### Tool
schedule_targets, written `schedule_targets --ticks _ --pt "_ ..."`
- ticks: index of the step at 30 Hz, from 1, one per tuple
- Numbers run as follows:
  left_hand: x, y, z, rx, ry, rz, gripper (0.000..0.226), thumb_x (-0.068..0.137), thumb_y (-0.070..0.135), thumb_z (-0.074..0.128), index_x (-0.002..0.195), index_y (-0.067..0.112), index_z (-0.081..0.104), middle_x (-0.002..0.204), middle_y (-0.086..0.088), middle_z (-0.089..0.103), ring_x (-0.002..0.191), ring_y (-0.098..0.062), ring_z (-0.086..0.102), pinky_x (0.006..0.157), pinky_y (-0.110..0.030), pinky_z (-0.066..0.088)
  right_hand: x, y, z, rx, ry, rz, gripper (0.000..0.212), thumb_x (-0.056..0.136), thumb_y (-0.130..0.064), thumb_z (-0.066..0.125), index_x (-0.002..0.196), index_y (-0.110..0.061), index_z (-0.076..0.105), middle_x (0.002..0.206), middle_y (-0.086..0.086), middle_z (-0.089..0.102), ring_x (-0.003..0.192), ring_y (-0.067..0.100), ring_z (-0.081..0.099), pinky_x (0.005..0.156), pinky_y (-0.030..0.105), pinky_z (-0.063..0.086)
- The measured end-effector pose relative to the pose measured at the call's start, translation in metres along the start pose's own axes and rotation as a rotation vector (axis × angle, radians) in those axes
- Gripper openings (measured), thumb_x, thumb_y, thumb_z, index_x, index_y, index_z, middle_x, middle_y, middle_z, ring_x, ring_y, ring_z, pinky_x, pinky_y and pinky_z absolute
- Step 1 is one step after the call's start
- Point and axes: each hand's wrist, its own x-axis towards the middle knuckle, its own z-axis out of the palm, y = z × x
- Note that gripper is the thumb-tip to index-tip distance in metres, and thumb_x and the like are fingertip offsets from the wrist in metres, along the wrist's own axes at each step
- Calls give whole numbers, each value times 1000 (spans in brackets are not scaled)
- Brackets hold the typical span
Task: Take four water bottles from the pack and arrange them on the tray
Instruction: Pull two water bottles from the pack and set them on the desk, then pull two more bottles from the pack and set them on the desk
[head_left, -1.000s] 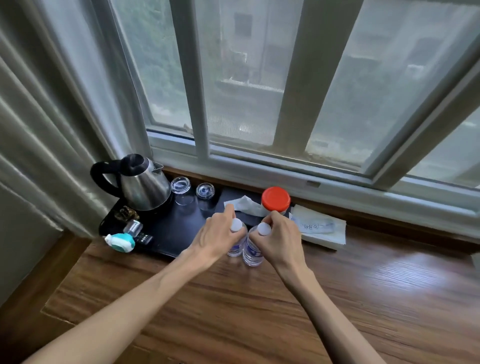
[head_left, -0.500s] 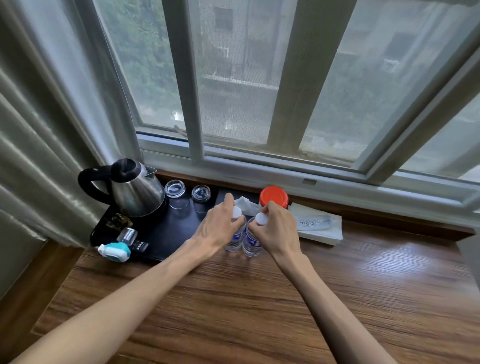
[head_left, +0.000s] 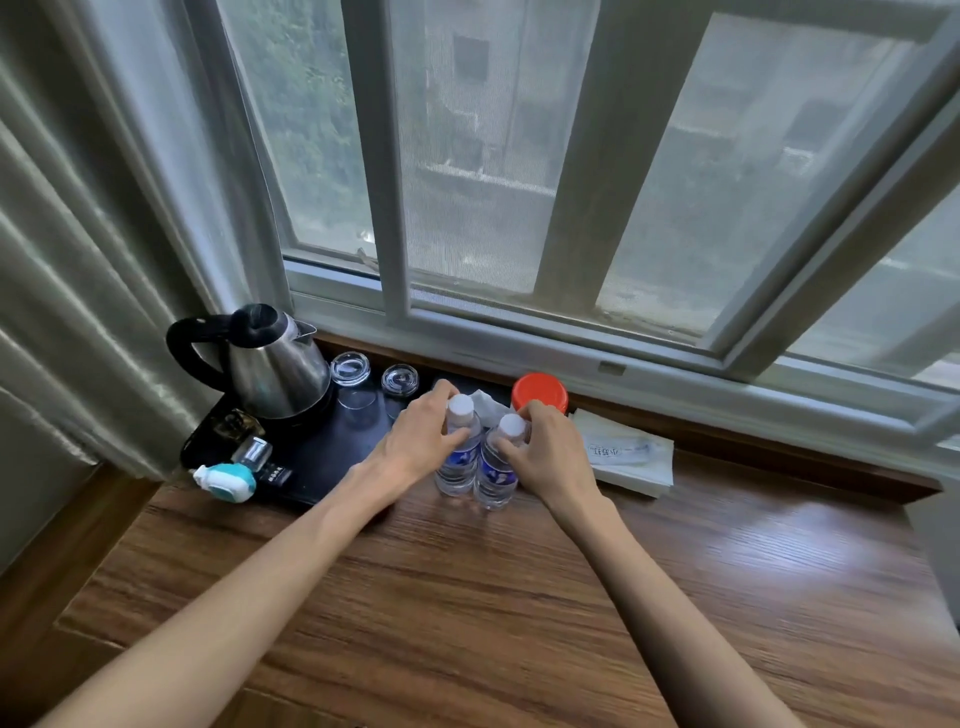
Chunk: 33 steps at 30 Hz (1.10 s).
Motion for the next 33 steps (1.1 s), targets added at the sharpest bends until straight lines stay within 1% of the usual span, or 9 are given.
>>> schedule_targets --ticks 4,8,13,19,22,24,27,30,33 --pt "-15 -3 -7 -31 107 -21 46 86 21 72 125 15 50 78 1 63 79 -19 64 75 -32 48 -13 7 -5 46 -2 41 55 81 -42 75 125 -14 55 111 5 63 99 24 63 81 39 53" --pt "-31 2 -15 -57 153 41 34 87 19 71 118 17 56 75 2 61 73 -14 62 72 -35 53 -28 7 -8 69 53 75 59 81 -44 75 129 -15 54 118 4 63 102 22 63 83 38 55" --pt "-45 11 -14 -122 106 89 18 87 17 70 104 17 63 74 0 63 70 -15 62 71 -32 52 -45 7 -6 95 100 86 51 82 -39 75 126 -18 57 119 2 62 108 20 62 87 36 53" --pt "-58 29 12 -88 -33 159 14 84 19 70 97 18 64 73 6 63 66 -9 61 68 -29 53 -75 23 -10 127 100 194 60 86 -37 72 137 -13 51 132 4 59 121 20 57 97 33 47" --pt "-62 43 39 -75 -146 204 21 83 22 70 102 18 65 82 6 66 73 -10 64 77 -36 57 -95 46 -21 137 120 267 60 88 -36 71 139 -14 50 136 3 58 126 19 54 100 33 45" --pt "-65 56 58 -33 -222 230 35 82 26 71 116 17 63 95 5 67 86 -13 64 84 -37 56 -112 68 -30 139 145 324 61 87 -37 72 139 -13 50 137 6 58 127 22 55 103 35 46" --pt "-71 82 87 52 -314 293 57 83 29 70 136 17 52 117 0 64 107 -16 62 96 -37 51 -143 106 -45 151 162 415 66 87 -37 72 143 -12 47 141 8 57 130 23 53 106 39 46" --pt "-78 113 118 139 -422 346 68 83 31 69 144 13 45 136 -6 57 124 -21 56 105 -37 46 -179 151 -60 178 164 494 70 87 -37 74 145 -11 45 144 8 54 133 24 51 109 41 45" --pt "-89 149 152 232 -507 374 72 84 34 68 148 14 40 146 -6 49 133 -24 50 110 -38 42 -217 195 -76 197 142 558 73 86 -38 75 147 -10 44 146 9 53 134 24 50 110 38 43"
